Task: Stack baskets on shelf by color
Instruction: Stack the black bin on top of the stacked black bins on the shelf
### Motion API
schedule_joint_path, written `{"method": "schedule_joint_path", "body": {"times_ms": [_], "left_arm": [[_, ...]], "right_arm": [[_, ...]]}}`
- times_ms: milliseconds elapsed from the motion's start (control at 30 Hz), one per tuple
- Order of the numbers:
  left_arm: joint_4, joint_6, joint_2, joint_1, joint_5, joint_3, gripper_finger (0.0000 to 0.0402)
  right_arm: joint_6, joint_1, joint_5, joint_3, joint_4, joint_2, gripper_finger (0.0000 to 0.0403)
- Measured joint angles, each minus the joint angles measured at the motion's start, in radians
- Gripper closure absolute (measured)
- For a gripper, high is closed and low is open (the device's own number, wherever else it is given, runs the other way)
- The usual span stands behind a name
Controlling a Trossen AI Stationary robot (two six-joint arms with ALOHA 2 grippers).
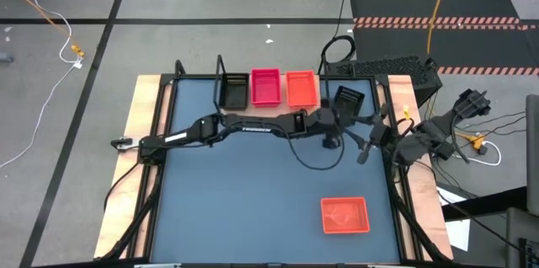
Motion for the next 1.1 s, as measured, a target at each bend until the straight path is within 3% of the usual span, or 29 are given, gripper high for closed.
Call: {"method": "schedule_joint_path", "body": {"times_ms": [100, 200, 467, 600, 767, 1100], "left_arm": [[-0.153, -0.027, -0.061, -0.037, -0.103, -0.002, 0.0244], [-0.243, -0.091, -0.126, -0.046, -0.126, 0.002, 0.0258], [-0.497, -0.235, -0.259, -0.047, -0.12, 0.0, 0.0303], [-0.597, -0.285, -0.327, -0.044, -0.102, -0.028, 0.0326], [-0.576, -0.326, -0.434, -0.044, -0.098, -0.258, 0.0348], [-0.056, -0.383, -0.795, -0.071, -0.095, -0.928, 0.0355]], "right_arm": [[0.146, -0.002, 0.081, 0.0, -0.189, 0.0, 0.0226], [0.307, -0.006, 0.122, 0.0, -0.347, -0.008, 0.0226], [0.478, -0.037, 0.113, 0.0, -0.497, -0.014, 0.0227], [0.592, -0.077, 0.019, 0.0, -0.592, -0.018, 0.0227], [0.725, -0.129, -0.129, 0.0, -0.691, -0.017, 0.0227], [0.854, -0.231, -0.2, -0.016, -0.73, 0.043, 0.0227]]}}
